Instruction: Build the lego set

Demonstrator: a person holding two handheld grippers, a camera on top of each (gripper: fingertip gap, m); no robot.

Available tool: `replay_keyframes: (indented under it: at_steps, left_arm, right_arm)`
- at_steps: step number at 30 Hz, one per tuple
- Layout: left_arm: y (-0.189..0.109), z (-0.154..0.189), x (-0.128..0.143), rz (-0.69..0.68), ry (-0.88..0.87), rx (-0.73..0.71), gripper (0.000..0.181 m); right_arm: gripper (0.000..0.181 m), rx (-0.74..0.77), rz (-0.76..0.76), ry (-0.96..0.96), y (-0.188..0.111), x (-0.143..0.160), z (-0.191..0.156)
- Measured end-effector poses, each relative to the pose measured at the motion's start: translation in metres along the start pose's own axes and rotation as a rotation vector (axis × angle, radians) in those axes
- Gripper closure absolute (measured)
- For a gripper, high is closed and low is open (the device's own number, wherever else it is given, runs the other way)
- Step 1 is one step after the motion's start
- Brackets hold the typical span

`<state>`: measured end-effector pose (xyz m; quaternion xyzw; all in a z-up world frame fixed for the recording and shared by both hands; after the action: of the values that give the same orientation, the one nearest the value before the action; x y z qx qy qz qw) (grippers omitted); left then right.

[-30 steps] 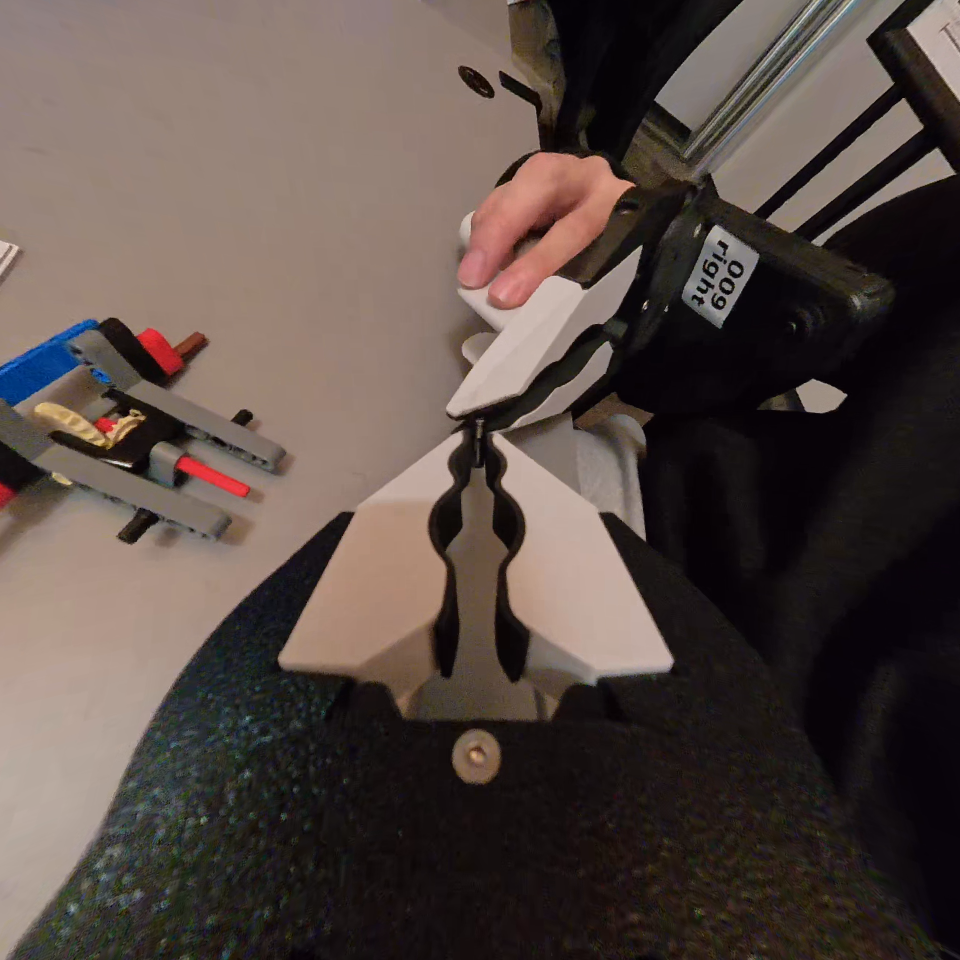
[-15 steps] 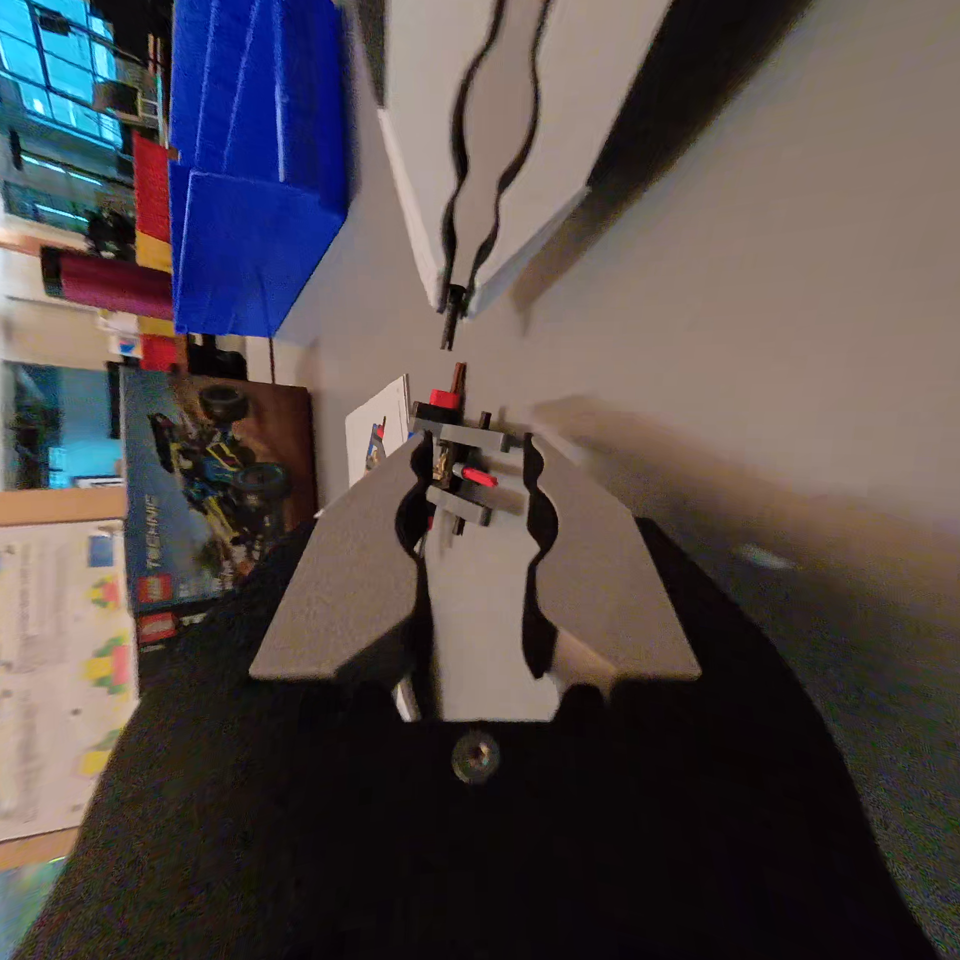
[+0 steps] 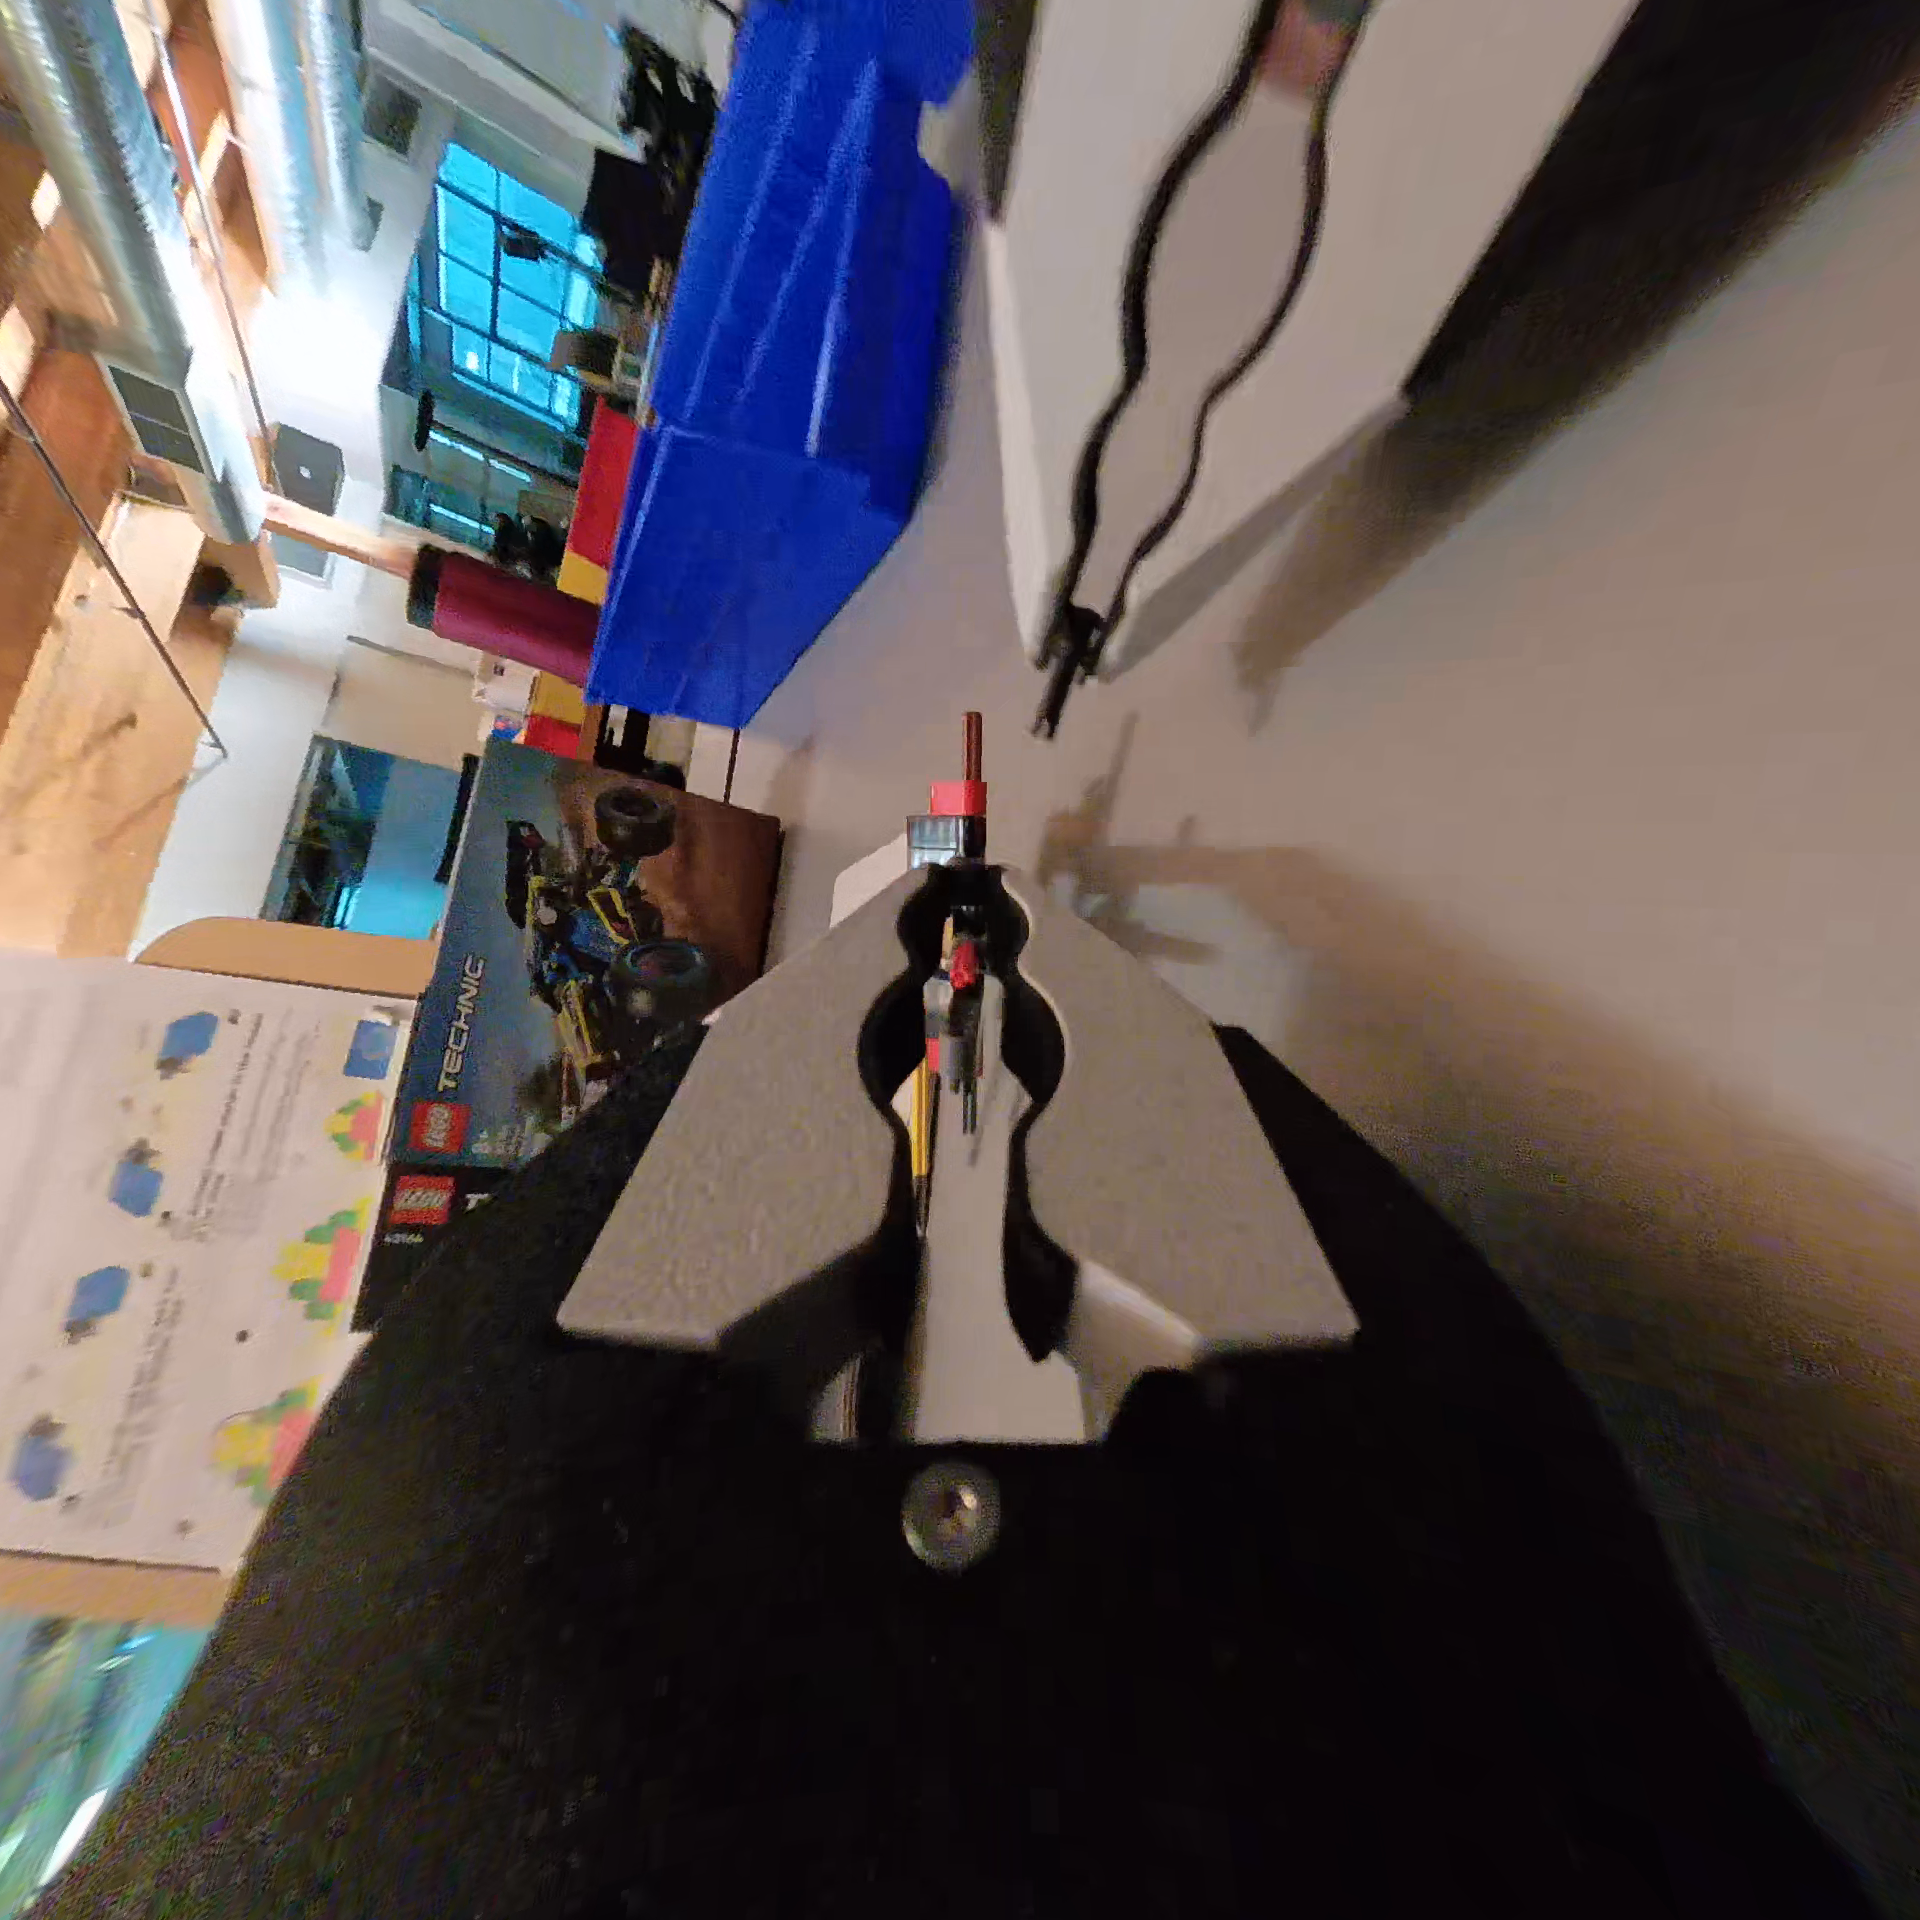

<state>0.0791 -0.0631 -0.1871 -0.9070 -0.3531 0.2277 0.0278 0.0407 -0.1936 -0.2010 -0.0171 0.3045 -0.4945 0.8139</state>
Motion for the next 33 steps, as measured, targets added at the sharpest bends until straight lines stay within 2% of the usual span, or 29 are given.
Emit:
replay_keyframes:
  at_steps: [4, 8, 12, 28, 30, 33]
  left_arm:
    - [-0.016, -0.022, -0.003, 0.18, -0.184, -0.037, 0.176]
    - [-0.024, -0.03, -0.001, 0.268, -0.293, -0.034, 0.176]
    - [-0.028, -0.033, 0.0, 0.295, -0.338, -0.042, 0.176]
    - [-0.031, -0.03, -0.003, 0.297, -0.261, -0.019, 0.176]
    - [-0.029, -0.027, -0.001, 0.235, -0.183, -0.012, 0.176]
    - [-0.021, -0.015, -0.003, 0.109, 0.031, 0.032, 0.176]
  right_arm:
    - [0.177, -0.007, 0.044, -0.01, -0.002, -0.004, -0.001]
    - [0.177, -0.005, 0.073, -0.001, -0.004, -0.007, 0.0]
    - [0.176, -0.02, 0.067, -0.01, -0.003, -0.007, -0.002]
    - [0.177, -0.002, 0.083, -0.034, -0.005, -0.009, -0.002]
    - [0.177, 0.039, 0.113, -0.062, -0.009, -0.013, -0.001]
    - [0.177, 0.059, 0.093, -0.108, -0.009, -0.014, -0.002]
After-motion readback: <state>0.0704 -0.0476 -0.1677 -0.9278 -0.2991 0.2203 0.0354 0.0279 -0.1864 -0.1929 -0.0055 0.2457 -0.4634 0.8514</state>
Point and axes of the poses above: each gripper's, where its closed fingertips meet, y out along the fingers, x out of its underside, z = x × y across the jaws, the point moved 8 cm from there along -y, back along the fingers, and after that the axes turned 7 degrees about -x, right-handed, at the moved point
